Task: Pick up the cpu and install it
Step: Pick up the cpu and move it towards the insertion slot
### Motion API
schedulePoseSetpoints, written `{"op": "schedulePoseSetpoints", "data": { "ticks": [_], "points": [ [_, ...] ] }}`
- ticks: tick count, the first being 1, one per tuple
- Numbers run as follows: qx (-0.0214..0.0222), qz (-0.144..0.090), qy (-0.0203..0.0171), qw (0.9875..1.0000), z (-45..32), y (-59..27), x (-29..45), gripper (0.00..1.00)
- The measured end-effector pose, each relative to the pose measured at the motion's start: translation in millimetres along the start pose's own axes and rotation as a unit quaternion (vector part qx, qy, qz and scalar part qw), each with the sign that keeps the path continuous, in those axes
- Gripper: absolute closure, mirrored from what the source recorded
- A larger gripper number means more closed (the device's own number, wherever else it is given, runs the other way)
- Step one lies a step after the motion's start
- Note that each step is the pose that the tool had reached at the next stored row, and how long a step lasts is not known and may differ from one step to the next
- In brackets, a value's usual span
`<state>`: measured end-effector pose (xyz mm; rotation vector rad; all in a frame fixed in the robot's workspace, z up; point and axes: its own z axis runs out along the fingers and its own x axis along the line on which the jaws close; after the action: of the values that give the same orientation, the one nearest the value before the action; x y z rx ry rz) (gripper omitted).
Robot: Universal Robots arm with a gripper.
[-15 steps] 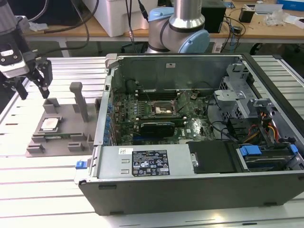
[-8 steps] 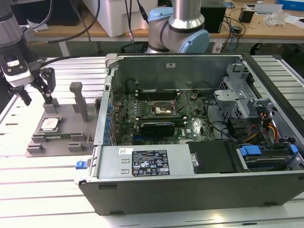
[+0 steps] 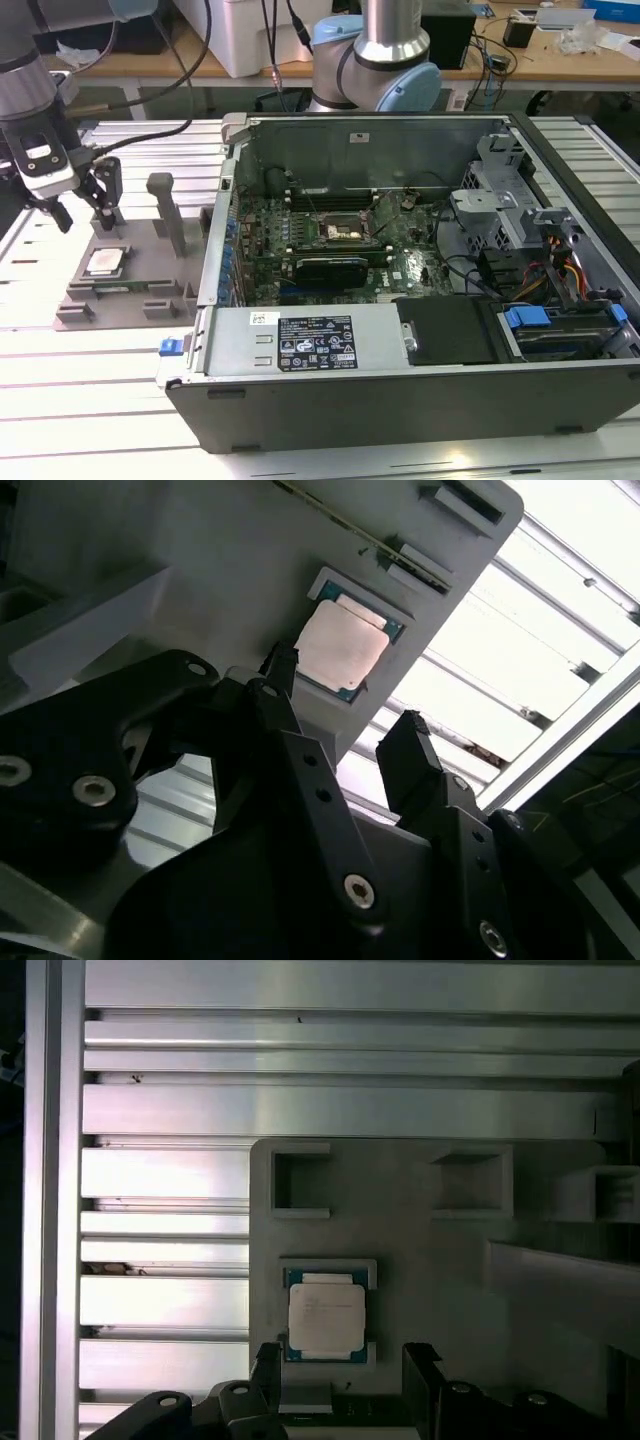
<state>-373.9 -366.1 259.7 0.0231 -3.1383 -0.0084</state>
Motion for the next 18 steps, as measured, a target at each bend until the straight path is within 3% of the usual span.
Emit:
{"op": "schedulePoseSetpoints", "data": {
  "ticks": [10, 15, 18],
  "points": [
    [0.0, -0.004, 0.0, 1.0, 24.7, 0.0, 1.3, 0.4],
    [0.0001, -0.018, 0.0001, 0.9998, 37.6, -0.2, 4.1, 0.4],
    [0.0001, -0.026, 0.0001, 0.9997, 49.0, -0.2, 4.1, 0.4]
  ]
}}
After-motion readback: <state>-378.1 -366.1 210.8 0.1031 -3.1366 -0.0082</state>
